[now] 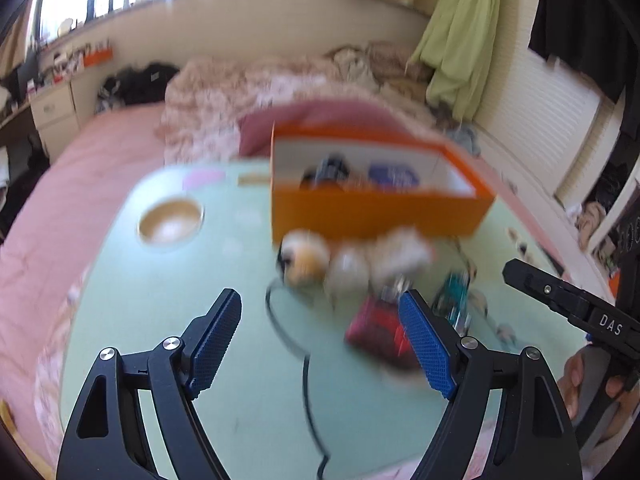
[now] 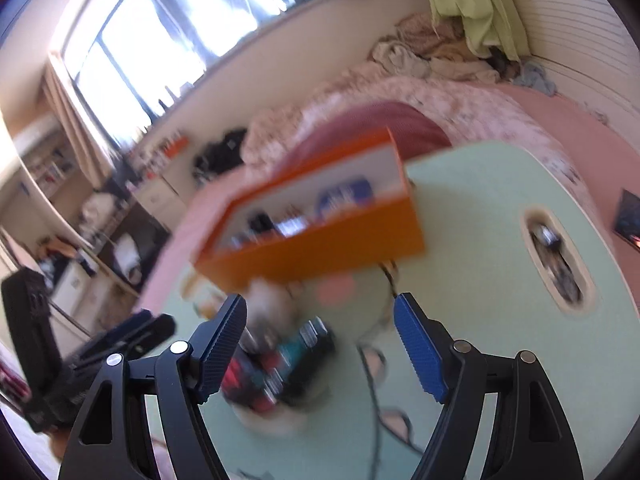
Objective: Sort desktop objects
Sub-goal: 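Drop black pouch from left tool while right tool drops brown pompom into box, then grasp red pouch with left tool while right tool grasps green toy car, then drop red pouch from left tool while right tool drops green car into box, then grasp silver cone with right tool while left tool grasps figurine keychain, then drop figurine keychain from left tool while right tool drops silver cone into box, then grasp white fluffy pompom with right tool while left tool grasps clear plastic ball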
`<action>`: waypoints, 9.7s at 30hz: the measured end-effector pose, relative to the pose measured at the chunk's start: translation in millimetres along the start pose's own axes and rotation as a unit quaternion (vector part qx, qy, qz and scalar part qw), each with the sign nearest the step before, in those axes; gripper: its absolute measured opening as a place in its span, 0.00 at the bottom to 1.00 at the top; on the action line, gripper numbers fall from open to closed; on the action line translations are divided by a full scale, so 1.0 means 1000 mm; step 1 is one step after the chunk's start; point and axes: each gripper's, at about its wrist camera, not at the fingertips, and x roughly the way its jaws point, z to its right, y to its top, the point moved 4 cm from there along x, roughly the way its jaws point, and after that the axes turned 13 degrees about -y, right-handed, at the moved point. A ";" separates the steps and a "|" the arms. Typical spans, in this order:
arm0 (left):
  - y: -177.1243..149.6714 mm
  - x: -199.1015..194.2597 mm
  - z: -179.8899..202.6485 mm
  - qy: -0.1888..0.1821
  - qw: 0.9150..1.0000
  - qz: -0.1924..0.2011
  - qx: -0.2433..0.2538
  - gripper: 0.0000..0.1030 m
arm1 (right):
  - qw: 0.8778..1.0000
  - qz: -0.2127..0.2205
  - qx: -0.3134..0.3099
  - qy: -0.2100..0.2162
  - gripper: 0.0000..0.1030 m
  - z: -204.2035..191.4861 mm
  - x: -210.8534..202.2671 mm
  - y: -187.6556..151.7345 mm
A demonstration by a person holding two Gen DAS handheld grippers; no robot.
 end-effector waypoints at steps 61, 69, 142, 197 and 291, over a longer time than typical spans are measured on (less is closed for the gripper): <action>-0.009 0.039 0.046 -0.038 0.993 -0.051 0.099 1.00 | 0.994 -0.019 -0.070 -0.087 0.24 -0.025 0.031 -0.007; -0.017 0.036 0.039 -0.066 0.991 -0.062 0.094 0.60 | 0.995 -0.019 -0.066 -0.079 0.24 -0.026 0.028 -0.011; -0.019 0.040 -0.030 0.084 0.996 -0.033 -0.021 1.00 | 0.988 -0.076 -0.135 0.003 0.40 -0.102 0.059 0.001; 0.041 0.071 -0.042 0.020 1.000 -0.010 -0.016 0.39 | 0.995 0.002 -0.033 0.097 0.34 -0.056 0.017 -0.002; 0.015 0.054 -0.003 0.065 0.996 -0.028 0.049 0.94 | 0.999 0.033 0.026 0.002 0.35 -0.014 0.006 0.007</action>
